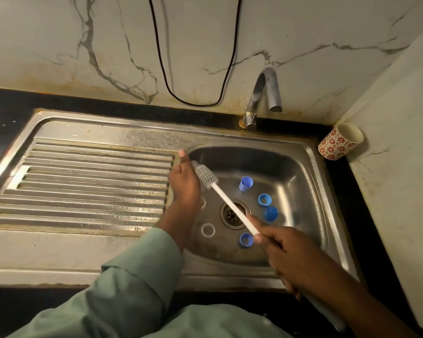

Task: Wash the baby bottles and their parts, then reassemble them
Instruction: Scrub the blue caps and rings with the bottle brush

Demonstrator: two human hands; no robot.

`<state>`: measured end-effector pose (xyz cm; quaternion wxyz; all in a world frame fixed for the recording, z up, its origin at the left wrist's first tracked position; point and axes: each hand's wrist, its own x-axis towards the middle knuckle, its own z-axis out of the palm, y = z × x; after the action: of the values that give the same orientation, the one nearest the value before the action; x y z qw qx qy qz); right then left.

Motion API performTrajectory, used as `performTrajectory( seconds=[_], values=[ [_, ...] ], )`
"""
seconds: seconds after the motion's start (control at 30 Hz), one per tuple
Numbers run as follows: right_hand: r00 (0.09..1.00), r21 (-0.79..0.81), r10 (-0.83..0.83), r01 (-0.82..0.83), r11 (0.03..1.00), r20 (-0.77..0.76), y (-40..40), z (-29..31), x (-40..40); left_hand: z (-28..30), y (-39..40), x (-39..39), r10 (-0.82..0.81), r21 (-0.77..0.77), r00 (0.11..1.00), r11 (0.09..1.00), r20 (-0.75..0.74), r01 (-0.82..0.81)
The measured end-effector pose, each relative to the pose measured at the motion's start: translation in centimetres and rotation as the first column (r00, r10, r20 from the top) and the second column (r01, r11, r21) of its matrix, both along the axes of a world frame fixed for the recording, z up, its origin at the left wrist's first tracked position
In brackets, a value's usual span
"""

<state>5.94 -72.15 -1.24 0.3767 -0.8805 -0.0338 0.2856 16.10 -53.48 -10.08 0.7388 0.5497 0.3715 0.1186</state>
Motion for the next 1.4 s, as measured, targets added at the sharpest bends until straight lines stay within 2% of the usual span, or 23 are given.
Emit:
performTrajectory(
  seconds=[0.07,0.13,0.23,0.33,0.47,0.6,0.67,0.73,0.83,0.97,1.03,1.13,1.27,1.4],
  values=[
    [0.999,-0.009,-0.030,0.031,0.999,0.045,0.2,0.0,0.9,-0.1,-1.4,-0.6,-0.085,0.051,0.995,0.995,0.053,0.083],
    [0.997,-0.018,-0.047,0.048,0.999,0.062,0.3,0.1,1.1,0.0,-2.2,-0.6,-0.081,-0.041,0.995,0.996,0.061,0.084],
    [0.997,-0.020,0.005,-0.003,1.000,0.083,-0.3,0.1,-0.1,0.5,-1.4,0.2,0.026,-0.202,0.999,0.979,0.026,-0.020],
    [0.991,-0.007,-0.073,0.074,0.997,0.113,0.2,-0.5,1.0,0.5,-2.6,0.2,-0.085,-0.242,0.995,0.965,0.056,0.096],
    [0.992,-0.027,-0.029,0.032,0.999,0.122,0.3,-1.0,0.3,0.9,-1.9,0.7,0.053,-0.471,0.999,0.881,-0.003,-0.048],
    [0.983,0.014,-0.151,0.150,0.989,0.103,0.3,-1.4,1.3,1.0,-2.1,0.0,-0.071,-0.495,0.995,0.864,0.069,0.096],
    [0.985,0.024,-0.142,0.140,0.990,0.096,0.4,-1.5,1.6,1.3,-2.0,0.3,-0.018,-0.560,0.997,0.826,0.072,0.056],
    [0.995,-0.007,-0.053,0.053,0.999,0.090,0.4,-1.6,0.7,1.4,-1.3,1.2,0.075,-0.629,0.996,0.777,0.052,-0.025],
    [0.993,-0.066,0.027,-0.019,0.998,0.111,1.1,-1.6,0.1,1.7,-0.7,1.7,0.103,-0.615,0.992,0.788,0.077,-0.034],
    [0.956,-0.056,-0.024,0.042,0.998,0.291,1.1,-1.5,-0.1,2.0,0.3,2.5,0.215,-0.695,0.975,0.708,0.045,-0.124],
    [0.946,-0.054,-0.017,0.037,0.998,0.323,1.3,-1.5,0.7,2.3,-0.4,1.9,0.155,-0.681,0.986,0.728,0.056,-0.075],
    [0.949,-0.085,-0.041,0.070,0.994,0.312,2.5,-1.9,2.3,2.6,-2.9,0.8,0.019,-0.670,0.998,0.742,0.057,0.024],
    [0.960,-0.090,0.026,-0.001,0.996,0.278,2.0,-1.6,0.1,3.2,-1.6,1.5,0.161,-0.742,0.987,0.663,0.011,-0.100],
    [0.945,-0.058,-0.132,0.156,0.986,0.300,2.5,-1.7,2.4,3.4,-3.1,0.5,0.066,-0.689,0.997,0.725,0.049,-0.014]
  ],
)
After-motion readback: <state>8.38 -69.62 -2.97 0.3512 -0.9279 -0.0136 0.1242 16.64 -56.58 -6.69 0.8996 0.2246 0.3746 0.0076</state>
